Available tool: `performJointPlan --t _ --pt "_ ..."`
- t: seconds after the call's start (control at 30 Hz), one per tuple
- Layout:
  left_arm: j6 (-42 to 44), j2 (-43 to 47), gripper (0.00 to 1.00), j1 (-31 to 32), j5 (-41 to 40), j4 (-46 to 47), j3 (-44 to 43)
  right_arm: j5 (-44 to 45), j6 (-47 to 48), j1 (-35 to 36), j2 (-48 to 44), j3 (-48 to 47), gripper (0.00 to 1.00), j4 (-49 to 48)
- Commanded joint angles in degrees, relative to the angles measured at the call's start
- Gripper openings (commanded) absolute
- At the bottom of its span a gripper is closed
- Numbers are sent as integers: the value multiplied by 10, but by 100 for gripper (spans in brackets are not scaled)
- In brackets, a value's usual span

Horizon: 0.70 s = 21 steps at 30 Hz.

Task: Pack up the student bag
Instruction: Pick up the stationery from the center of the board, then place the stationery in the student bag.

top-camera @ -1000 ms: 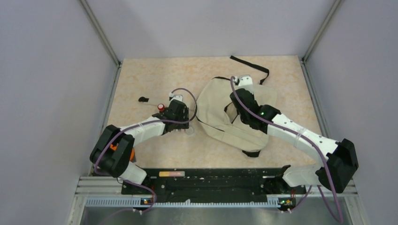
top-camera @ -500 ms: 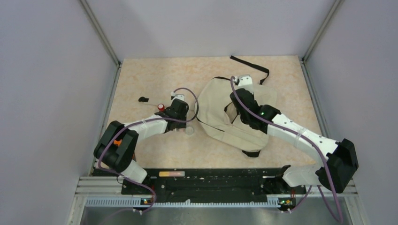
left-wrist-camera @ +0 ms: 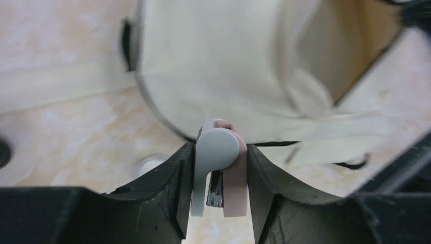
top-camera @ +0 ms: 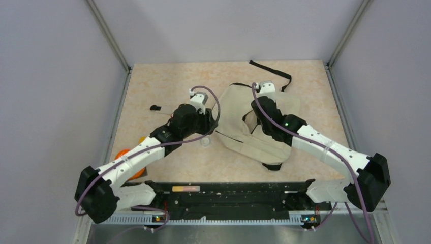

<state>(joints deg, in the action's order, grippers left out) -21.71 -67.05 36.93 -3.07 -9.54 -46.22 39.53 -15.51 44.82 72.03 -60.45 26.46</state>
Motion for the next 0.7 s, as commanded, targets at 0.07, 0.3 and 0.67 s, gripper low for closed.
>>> performJointPlan --t 0.07,0.3,0.67 --pt "-23 -65 45 52 153 150 -74 -9 0 -2 -38 -2 0 -24" --pt "-54 -209 44 56 242 288 -159 -23 -4 -2 -54 -2 0 -27" --pt "-66 -367 43 74 299 348 -248 -25 -4 -2 -53 -6 0 -29"
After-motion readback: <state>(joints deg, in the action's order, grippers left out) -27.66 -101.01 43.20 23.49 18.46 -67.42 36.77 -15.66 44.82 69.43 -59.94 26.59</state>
